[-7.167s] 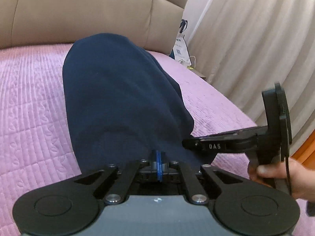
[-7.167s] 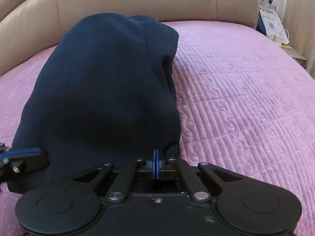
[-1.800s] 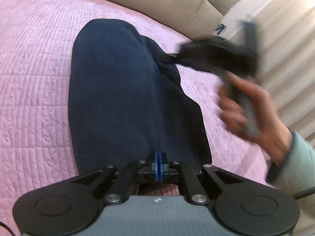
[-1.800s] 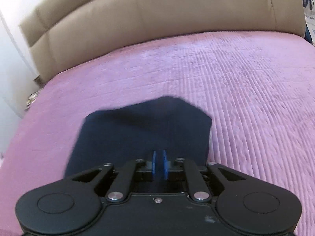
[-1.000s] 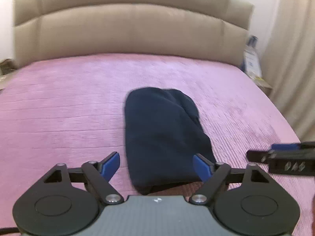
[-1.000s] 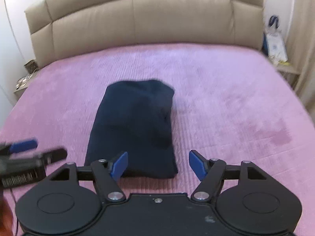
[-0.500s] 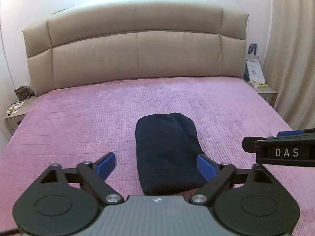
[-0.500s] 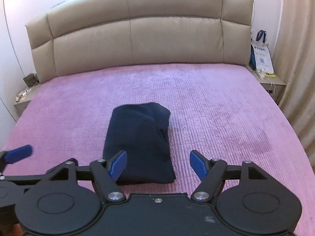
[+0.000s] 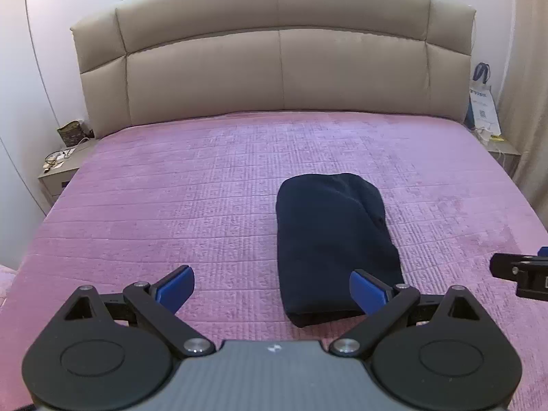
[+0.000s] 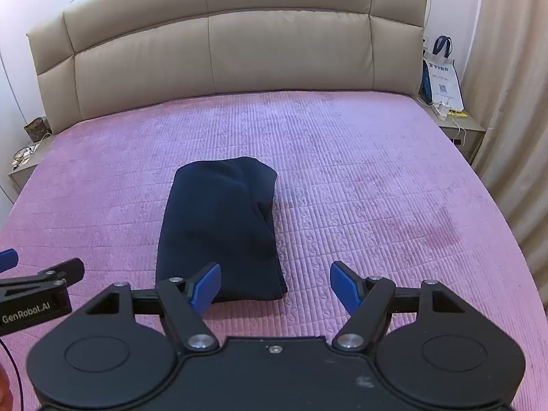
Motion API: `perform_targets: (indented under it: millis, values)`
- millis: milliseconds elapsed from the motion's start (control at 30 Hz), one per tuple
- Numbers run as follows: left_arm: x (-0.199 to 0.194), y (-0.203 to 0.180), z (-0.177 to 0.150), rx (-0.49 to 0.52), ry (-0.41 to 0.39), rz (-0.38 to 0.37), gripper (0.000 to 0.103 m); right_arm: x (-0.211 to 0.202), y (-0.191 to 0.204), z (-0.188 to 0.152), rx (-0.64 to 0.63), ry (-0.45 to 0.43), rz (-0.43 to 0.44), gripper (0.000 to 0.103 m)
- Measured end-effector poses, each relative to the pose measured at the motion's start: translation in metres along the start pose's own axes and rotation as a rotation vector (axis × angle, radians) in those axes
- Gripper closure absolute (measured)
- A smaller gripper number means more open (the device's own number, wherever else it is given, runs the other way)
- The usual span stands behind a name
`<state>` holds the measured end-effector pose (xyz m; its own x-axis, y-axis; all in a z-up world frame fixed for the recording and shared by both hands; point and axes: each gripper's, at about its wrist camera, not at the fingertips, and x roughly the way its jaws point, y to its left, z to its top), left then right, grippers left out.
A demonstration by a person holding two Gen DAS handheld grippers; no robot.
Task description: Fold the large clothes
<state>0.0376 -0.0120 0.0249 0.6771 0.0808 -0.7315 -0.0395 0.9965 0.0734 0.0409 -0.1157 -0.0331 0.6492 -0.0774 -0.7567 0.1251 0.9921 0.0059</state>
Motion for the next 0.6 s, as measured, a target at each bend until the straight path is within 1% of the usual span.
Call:
perform_targets:
  millis: [267,600]
  values:
    - [0.003,0.005,0.003,-0.006,0.013,0.01,0.004,0.001,-0.007,-0.004,0.017,0.009,-0.007,0.019]
    - [-0.002,-0.002,0.005,-0.006,0.001,0.014,0.004,-0.001,-0.014,-0.006,0.016,0.005,-0.015,0.019]
